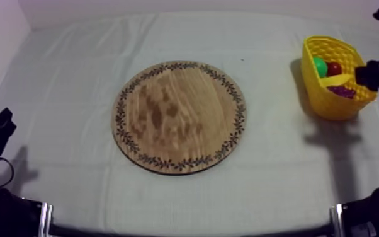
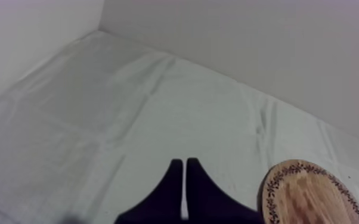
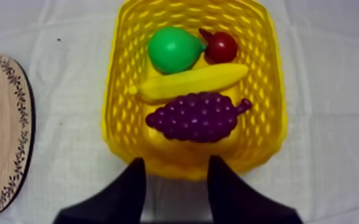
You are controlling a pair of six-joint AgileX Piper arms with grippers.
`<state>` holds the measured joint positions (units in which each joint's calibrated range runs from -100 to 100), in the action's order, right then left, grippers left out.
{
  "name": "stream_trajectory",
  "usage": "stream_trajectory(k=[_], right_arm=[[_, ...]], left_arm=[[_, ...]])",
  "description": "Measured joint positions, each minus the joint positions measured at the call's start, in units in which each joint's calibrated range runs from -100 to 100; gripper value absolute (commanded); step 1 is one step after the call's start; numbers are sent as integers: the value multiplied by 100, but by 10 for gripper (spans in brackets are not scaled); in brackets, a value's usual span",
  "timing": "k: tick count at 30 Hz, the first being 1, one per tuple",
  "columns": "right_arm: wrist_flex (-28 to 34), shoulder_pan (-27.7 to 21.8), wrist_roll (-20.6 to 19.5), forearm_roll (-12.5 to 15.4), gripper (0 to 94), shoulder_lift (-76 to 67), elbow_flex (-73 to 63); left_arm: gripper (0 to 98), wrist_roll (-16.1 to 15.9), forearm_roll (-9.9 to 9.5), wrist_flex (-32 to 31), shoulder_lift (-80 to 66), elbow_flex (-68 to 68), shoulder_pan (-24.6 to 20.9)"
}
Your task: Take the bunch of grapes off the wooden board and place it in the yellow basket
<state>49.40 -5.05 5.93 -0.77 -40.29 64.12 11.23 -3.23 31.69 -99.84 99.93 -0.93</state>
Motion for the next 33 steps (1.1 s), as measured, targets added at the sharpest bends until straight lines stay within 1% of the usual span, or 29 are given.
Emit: stream_trajectory(k=[3, 7, 12, 14, 16, 21, 23, 26, 28, 31, 33], right_arm=[[-155, -9, 53, 77, 253, -551, 471], [-198, -5, 165, 231, 226, -1274, 1019], [-347, -43, 386, 487, 101, -2064, 1632], [-346, -93, 522, 635, 53, -2380, 1834], [-326, -163, 702, 811, 27, -2727, 2032], [7, -355, 1146, 1233, 7, -3522, 2469], [20, -403, 1294, 1363, 4, -3829, 2644], [-77, -402, 1383, 1409, 4, -4234, 2797], [-202, -381, 1355, 1332, 3, -4523, 2890], [-192, -231, 1170, 1192, 3, -4928, 2972], [-202, -127, 948, 1062, 4, -5181, 3045]], left_arm=[[0, 0, 0, 0, 0, 0, 0], [0, 0, 0, 0, 0, 0, 0], [0, 0, 0, 0, 0, 0, 0], [0, 0, 0, 0, 0, 0, 0], [0, 0, 0, 0, 0, 0, 0], [0, 0, 0, 0, 0, 0, 0], [0, 0, 0, 0, 0, 0, 0], [0, 0, 0, 0, 0, 0, 0], [0, 0, 0, 0, 0, 0, 0], [0, 0, 0, 0, 0, 0, 0], [0, 0, 0, 0, 0, 0, 0]])
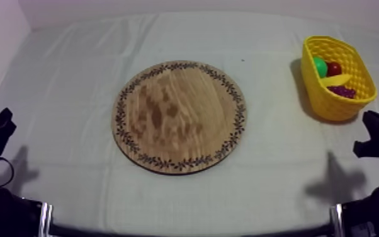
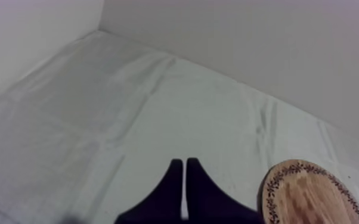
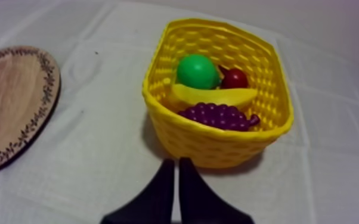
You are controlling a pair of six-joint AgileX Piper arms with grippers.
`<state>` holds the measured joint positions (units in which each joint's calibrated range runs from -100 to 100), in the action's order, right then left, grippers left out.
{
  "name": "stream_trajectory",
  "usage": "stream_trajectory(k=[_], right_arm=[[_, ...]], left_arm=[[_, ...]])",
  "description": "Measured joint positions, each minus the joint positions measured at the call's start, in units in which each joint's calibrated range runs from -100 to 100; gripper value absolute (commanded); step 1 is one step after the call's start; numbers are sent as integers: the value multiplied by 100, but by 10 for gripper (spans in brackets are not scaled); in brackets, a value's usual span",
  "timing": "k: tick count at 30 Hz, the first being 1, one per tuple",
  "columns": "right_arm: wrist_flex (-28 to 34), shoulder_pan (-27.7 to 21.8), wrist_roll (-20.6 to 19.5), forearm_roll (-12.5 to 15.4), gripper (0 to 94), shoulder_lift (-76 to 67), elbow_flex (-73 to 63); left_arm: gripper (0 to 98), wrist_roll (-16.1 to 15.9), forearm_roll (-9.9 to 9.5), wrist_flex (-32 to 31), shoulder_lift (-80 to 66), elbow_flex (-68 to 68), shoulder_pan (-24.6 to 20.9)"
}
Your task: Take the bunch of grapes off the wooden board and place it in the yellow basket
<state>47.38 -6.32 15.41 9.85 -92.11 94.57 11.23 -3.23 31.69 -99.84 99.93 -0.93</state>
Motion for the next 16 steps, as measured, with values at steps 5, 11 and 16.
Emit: stream_trajectory(k=[5, 11, 16], right_arm=[[-473, 207, -827, -469, 5, -351, 332], [-992, 249, -1515, -779, 4, -356, 484], [-992, 249, -1608, -797, 4, -361, 492]], left_arm=[[0, 0, 0, 0, 0, 0, 0], [0, 0, 0, 0, 0, 0, 0], [0, 0, 0, 0, 0, 0, 0]])
